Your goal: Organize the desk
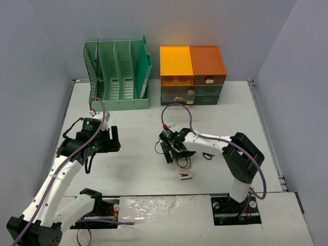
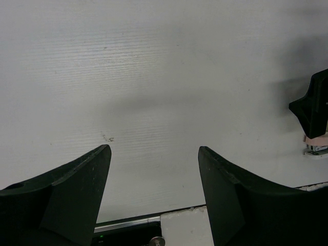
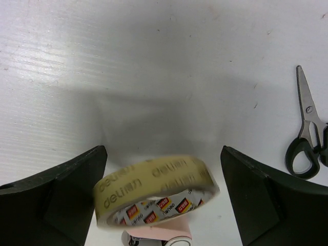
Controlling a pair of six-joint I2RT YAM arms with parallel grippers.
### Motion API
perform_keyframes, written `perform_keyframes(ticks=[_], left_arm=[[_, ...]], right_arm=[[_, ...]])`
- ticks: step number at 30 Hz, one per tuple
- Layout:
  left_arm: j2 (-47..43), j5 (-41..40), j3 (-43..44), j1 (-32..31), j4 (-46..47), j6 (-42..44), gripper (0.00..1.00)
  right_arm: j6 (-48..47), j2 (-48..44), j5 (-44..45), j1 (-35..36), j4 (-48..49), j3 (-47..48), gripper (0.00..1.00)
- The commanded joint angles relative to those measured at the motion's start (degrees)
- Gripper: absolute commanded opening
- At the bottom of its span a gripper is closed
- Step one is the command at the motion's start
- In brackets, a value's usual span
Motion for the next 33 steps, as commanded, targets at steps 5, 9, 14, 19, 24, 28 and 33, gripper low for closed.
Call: perform_keyframes(ticks=[5,9,14,19,24,28,33], left_arm=[[0.4,-0.8,4.3,-0.3,0.8,0.6,0.66],[0.3,-0.8,4.1,-0.3,0.7,0.7,0.66],[0.4,-0.9,4.3,-0.3,0.6,0.8,0.66],[0.6,-0.8,4.3,-0.3,0.8,1.0,0.66],[0.7,-0.7,4.3,-0.3,0.9,1.0,0.66],[0.6,-0.7,4.3,-0.6,0.8,1.1,0.66],[0.5,-0.8,4.4,-0.8,0.7,1.1,0.66]], right_arm=[[-0.5,-2.1,1.5,-0.8,-0.6,0.8,0.90],[0.3,-2.5,0.5,-0.8,-1.1,0.8,0.89],[4.6,-4.5,0.1,0.1,-4.7,0.8,0.89],[8.0,-7.1,-0.3,0.5,-7.9,-0.4,0.89],[11.1,-9.0,-2.5,1.4,-8.6,-3.0,0.88],[12.0,-8.4,-2.8,1.9,-8.6,-4.9,0.88],[11.7,-6.5,-1.8,2.6,-8.1,-3.9,0.88]])
